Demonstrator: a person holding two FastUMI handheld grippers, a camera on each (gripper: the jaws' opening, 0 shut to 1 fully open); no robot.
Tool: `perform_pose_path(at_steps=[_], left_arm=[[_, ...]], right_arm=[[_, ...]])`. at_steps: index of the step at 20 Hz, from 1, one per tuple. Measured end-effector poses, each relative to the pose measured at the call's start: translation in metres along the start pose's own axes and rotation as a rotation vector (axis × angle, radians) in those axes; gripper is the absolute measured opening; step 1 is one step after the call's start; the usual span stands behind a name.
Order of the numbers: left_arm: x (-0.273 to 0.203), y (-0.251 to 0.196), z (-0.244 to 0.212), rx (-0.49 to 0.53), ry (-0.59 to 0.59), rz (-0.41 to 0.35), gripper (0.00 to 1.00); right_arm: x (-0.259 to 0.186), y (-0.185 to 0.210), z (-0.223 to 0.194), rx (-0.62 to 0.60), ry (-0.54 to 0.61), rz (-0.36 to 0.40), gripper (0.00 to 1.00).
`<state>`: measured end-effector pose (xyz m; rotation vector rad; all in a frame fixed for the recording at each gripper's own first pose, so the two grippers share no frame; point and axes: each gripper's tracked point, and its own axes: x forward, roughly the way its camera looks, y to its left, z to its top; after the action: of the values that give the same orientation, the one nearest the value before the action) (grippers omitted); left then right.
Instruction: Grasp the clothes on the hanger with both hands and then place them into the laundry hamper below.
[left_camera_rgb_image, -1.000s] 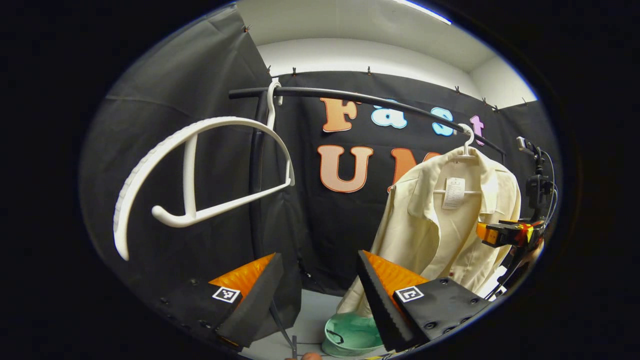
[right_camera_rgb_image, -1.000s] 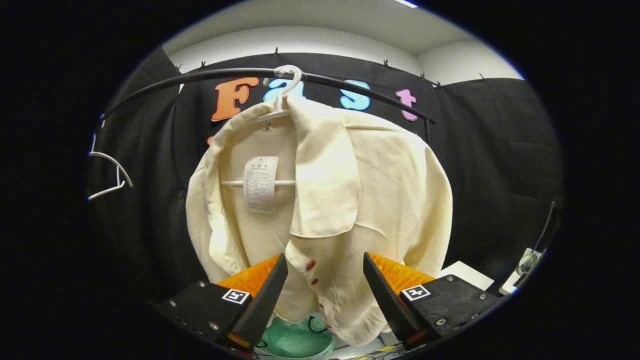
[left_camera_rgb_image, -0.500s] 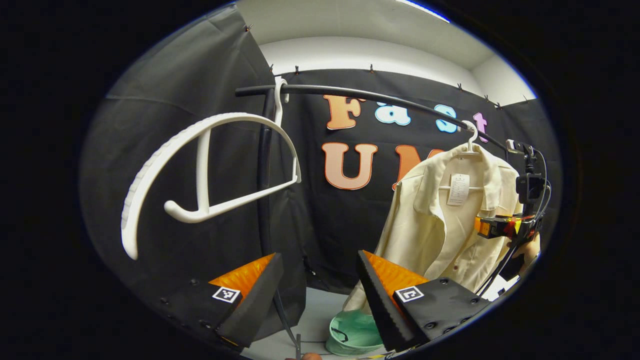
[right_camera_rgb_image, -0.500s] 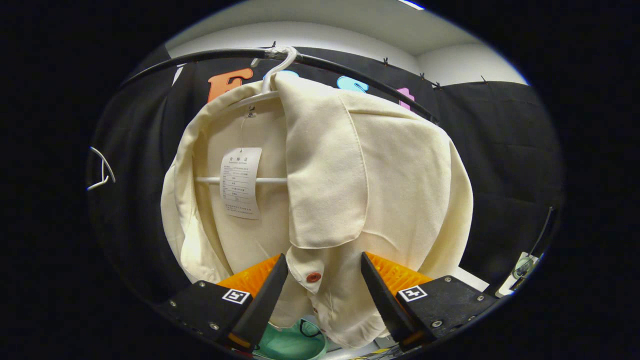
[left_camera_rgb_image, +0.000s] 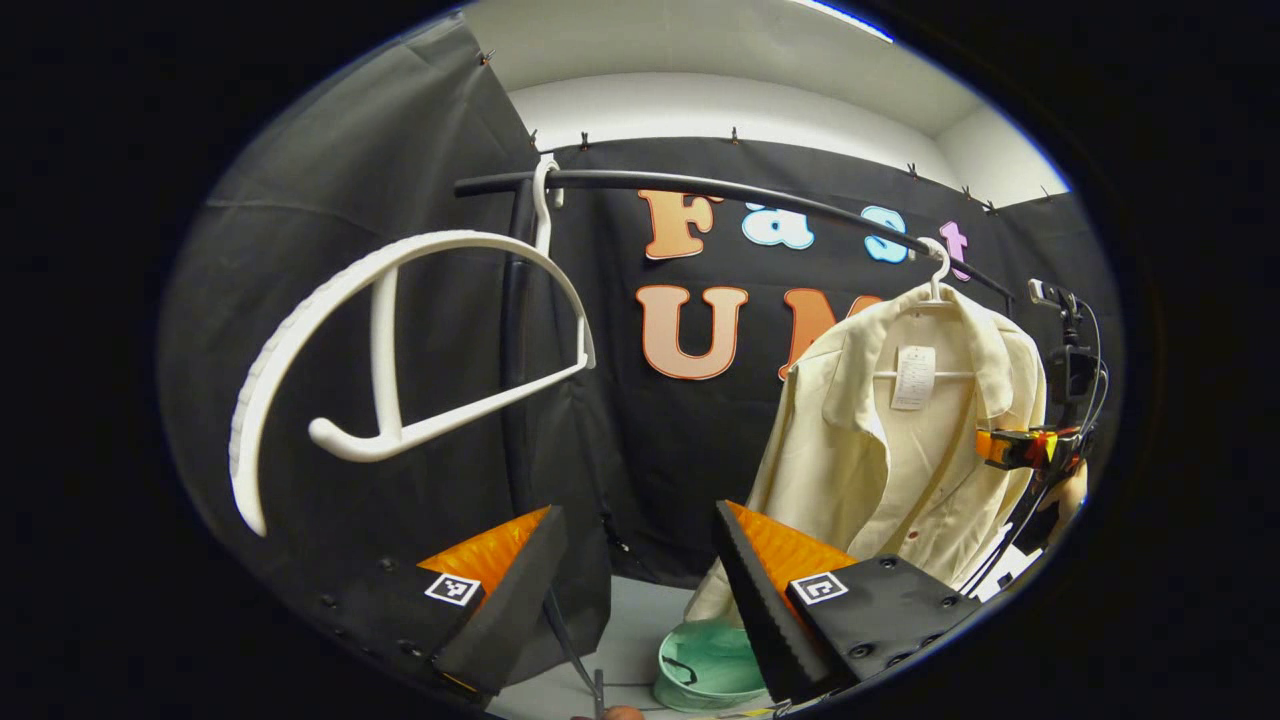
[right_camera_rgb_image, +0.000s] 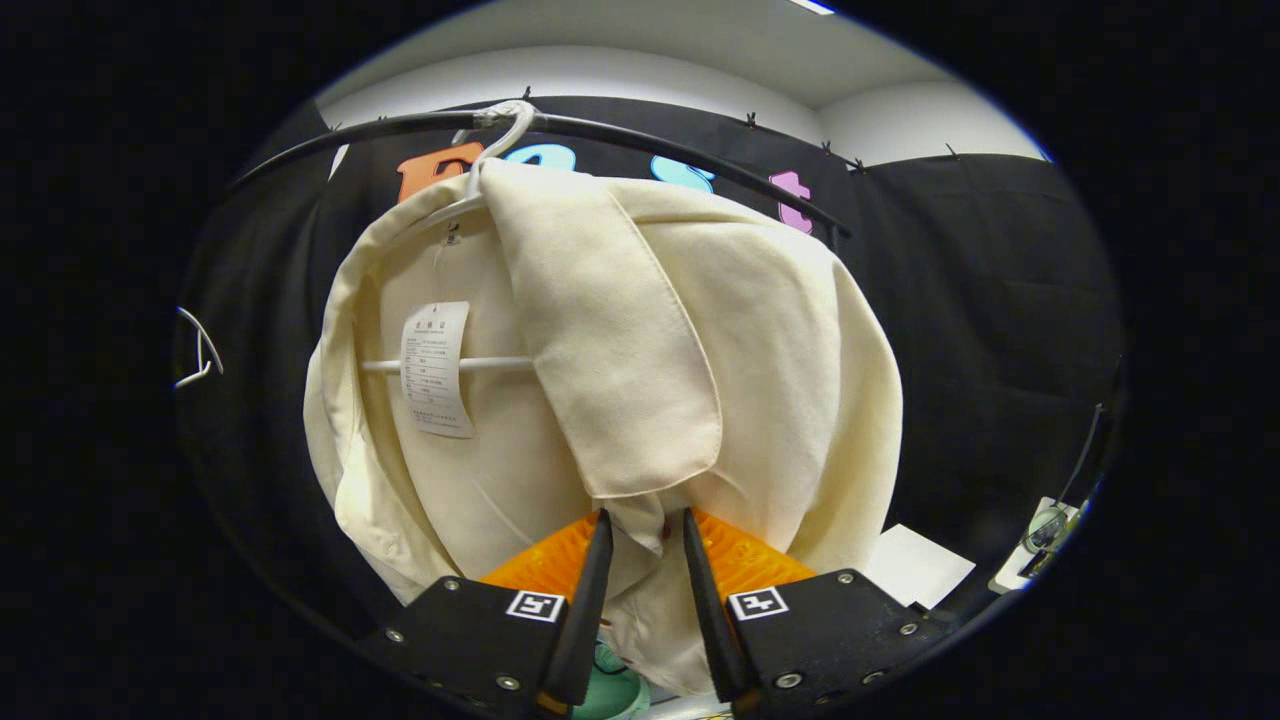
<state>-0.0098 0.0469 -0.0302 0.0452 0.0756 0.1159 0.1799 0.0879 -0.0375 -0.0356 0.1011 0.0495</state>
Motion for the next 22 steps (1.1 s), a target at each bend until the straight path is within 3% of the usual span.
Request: perform_pose_path(at_steps=[1, 3, 6, 8, 15, 20, 22], left_arm=[[0.000, -0.007, 0.002, -0.006, -0.004, -0.001, 0.94], [0.001, -0.020, 0.005, -0.017, -0.007, 0.004, 1.00], [-0.004, -0.043, 0.008, -0.032, -0.007, 0.010, 0.97], [-0.008, -0.056, 0.009, -0.029, -0.006, 0.026, 1.00], [-0.016, -0.113, 0.012, -0.006, -0.008, 0.027, 0.98], [-0.002, -0.165, 0.015, -0.001, -0.005, -0.040, 1.00], [0.008, -0.185, 0.017, 0.007, -0.010, -0.071, 0.95]], right_arm=[[0.000, -0.004, 0.000, 0.007, 0.004, 0.011, 0.36], [0.002, -0.009, -0.001, 0.018, 0.011, 0.042, 0.23], [0.006, -0.008, 0.001, 0.029, 0.016, 0.123, 0.14], [0.007, -0.007, 0.000, 0.025, 0.018, 0.169, 0.05], [-0.011, -0.008, -0.002, 0.037, 0.033, 0.318, 0.00], [-0.032, -0.033, 0.010, 0.063, 0.018, 0.360, 0.00], [-0.037, -0.040, 0.016, 0.075, 0.007, 0.373, 0.00]])
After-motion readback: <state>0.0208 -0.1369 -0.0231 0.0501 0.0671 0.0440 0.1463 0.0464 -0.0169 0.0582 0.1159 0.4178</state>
